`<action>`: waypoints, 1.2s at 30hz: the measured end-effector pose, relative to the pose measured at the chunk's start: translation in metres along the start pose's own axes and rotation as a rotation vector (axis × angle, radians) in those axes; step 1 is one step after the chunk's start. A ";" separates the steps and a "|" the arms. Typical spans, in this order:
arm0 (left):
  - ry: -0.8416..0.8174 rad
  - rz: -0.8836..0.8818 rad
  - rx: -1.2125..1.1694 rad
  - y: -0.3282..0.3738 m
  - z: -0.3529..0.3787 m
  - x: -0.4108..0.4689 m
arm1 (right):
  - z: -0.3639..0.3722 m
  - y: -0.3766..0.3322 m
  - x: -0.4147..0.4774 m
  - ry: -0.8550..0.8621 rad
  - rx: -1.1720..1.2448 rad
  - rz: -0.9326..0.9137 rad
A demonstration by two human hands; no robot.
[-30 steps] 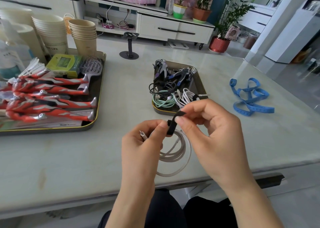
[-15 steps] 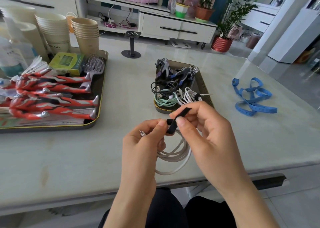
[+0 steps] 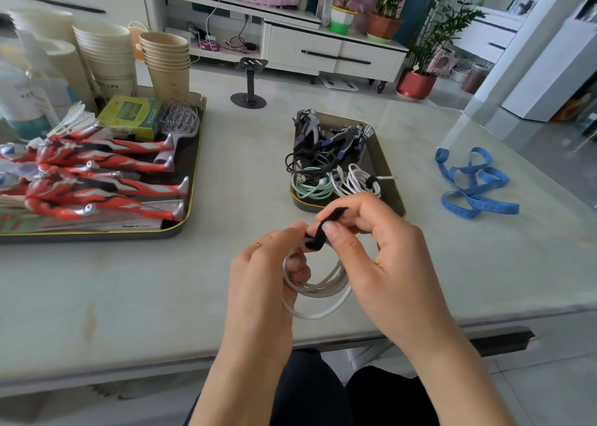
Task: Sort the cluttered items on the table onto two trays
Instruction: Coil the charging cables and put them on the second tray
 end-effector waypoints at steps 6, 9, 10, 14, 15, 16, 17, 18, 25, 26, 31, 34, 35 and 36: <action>0.090 0.080 0.089 -0.003 -0.004 0.002 | -0.001 0.002 -0.001 -0.020 -0.003 0.032; 0.121 0.169 0.184 -0.003 -0.001 0.002 | -0.004 0.000 -0.001 0.051 0.004 0.018; 0.119 0.196 0.216 -0.003 0.001 0.001 | -0.005 0.000 -0.001 0.095 -0.015 0.000; 0.107 0.286 0.325 -0.002 0.004 -0.003 | -0.003 0.000 -0.001 0.179 0.026 0.033; 0.101 0.300 0.340 -0.001 0.003 -0.004 | -0.003 0.001 -0.001 0.184 0.045 0.055; 0.087 0.310 0.349 -0.001 0.004 -0.005 | -0.003 0.002 -0.001 0.191 0.054 0.071; 0.069 0.320 0.357 -0.001 0.003 -0.005 | -0.003 0.003 0.000 0.197 0.060 0.080; 0.044 0.325 0.366 -0.001 0.004 -0.007 | -0.003 0.003 0.001 0.201 0.063 0.087; -0.050 0.314 0.306 0.001 0.009 -0.013 | -0.001 0.006 0.003 0.215 0.125 0.140; -0.057 0.320 0.303 0.002 0.010 -0.014 | 0.000 0.006 0.003 0.217 0.145 0.155; -0.068 0.357 0.309 0.000 0.012 -0.018 | 0.000 0.007 0.004 0.224 0.193 0.234; -0.064 0.374 0.291 -0.002 0.010 -0.017 | 0.000 0.008 0.005 0.249 0.224 0.281; -0.072 0.375 0.275 -0.003 0.010 -0.016 | 0.001 0.008 0.005 0.263 0.240 0.291; -0.085 0.375 0.268 -0.003 0.010 -0.016 | 0.001 0.008 0.005 0.275 0.253 0.297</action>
Point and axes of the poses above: each hand's wrist, its own x-axis towards the middle knuckle, its own z-axis out of the palm, y = z × x, the point moved 1 cm from there along x, towards the middle knuckle, and after that the axes turned 4 degrees about -z, right-handed, at the moved point
